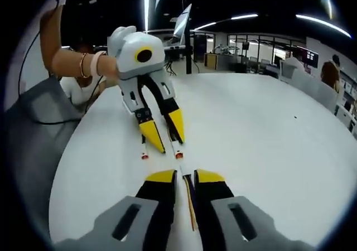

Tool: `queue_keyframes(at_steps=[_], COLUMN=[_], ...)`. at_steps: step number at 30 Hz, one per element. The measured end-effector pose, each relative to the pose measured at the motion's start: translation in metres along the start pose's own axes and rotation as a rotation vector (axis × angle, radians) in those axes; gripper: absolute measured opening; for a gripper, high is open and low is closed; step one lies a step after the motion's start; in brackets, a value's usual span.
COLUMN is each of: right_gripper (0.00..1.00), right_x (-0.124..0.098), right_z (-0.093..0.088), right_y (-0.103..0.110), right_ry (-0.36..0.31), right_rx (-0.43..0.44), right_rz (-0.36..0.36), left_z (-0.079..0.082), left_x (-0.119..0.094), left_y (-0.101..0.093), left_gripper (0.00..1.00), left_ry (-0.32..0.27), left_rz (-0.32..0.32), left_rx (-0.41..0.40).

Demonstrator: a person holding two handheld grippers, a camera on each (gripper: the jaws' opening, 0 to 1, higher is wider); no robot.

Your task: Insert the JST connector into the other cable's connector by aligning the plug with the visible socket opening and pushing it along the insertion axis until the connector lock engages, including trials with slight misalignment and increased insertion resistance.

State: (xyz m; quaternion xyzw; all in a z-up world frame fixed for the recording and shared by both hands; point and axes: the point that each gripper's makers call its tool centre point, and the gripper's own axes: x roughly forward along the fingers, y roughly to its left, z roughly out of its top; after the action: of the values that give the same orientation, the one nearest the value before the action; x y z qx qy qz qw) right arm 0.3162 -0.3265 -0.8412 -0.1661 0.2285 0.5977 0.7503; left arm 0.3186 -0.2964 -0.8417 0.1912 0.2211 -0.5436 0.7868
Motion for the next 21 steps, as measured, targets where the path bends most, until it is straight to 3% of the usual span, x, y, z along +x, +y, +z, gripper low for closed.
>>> queue_keyframes(at_steps=[21], right_gripper=[0.04], right_x=[0.0032], right_z=[-0.0028], right_y=[0.0001], right_ry=[-0.038], right_rx=[-0.034], right_rz=[0.015], left_z=[0.0008], left_x=[0.0039], left_y=[-0.0026], left_gripper=[0.00], left_ry=[-0.043], left_rz=[-0.037], left_rx=[0.004])
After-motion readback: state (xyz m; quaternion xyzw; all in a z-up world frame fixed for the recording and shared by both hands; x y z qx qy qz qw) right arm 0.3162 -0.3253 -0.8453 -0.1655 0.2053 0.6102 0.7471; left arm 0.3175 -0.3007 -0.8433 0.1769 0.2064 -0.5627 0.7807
